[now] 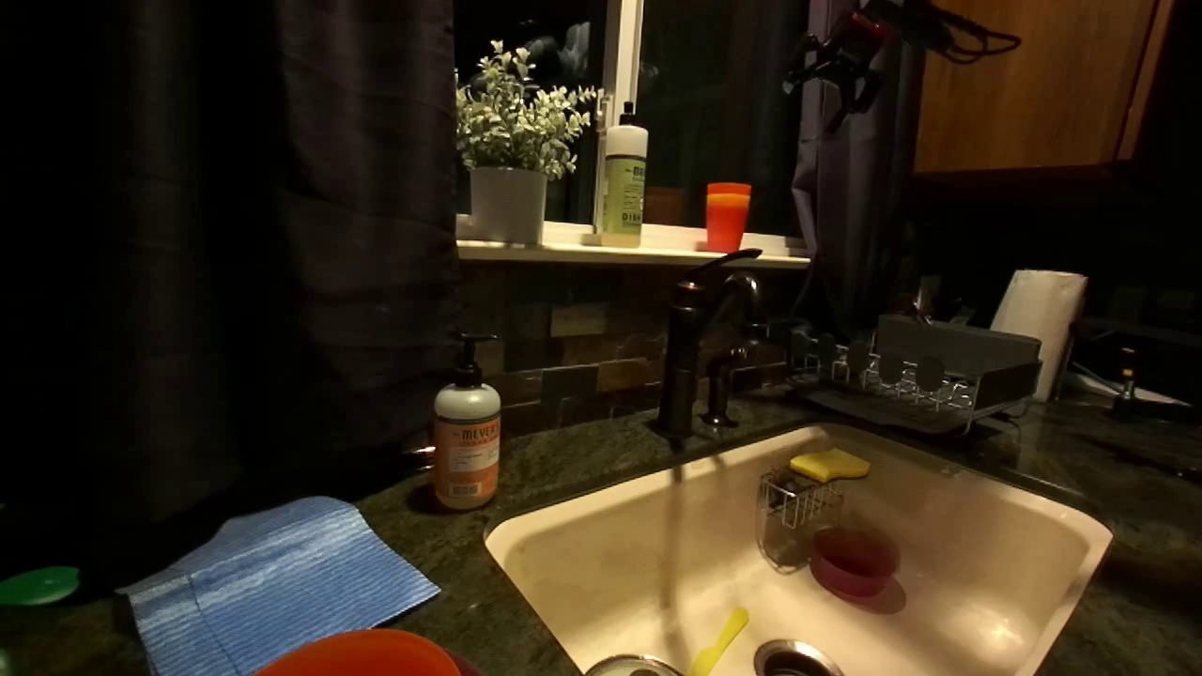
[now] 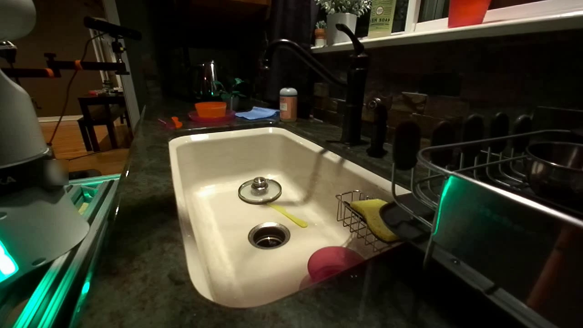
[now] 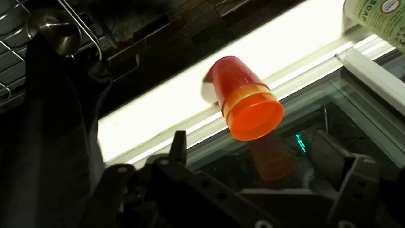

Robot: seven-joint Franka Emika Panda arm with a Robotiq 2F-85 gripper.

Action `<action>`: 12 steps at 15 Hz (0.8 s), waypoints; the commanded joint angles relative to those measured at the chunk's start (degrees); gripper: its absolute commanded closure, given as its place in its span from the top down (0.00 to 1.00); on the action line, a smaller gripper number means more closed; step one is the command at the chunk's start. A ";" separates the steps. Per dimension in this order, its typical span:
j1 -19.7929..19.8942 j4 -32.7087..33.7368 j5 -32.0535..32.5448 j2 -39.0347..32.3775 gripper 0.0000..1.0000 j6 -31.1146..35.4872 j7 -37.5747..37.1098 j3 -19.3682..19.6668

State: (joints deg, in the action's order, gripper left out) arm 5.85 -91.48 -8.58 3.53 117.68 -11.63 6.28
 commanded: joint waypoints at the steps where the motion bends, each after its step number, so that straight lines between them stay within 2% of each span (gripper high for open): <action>1: 0.45 -11.45 1.45 8.66 1.00 4.03 1.53 0.10; 9: 2.18 -26.21 0.56 18.59 1.00 5.92 0.59 0.63; 10: 1.84 -20.56 0.62 15.07 1.00 3.44 0.89 0.58; 12: 2.14 -23.21 0.62 16.50 1.00 4.17 0.89 0.67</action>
State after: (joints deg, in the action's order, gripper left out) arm 7.98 -114.92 -7.93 20.13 122.05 -10.78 6.92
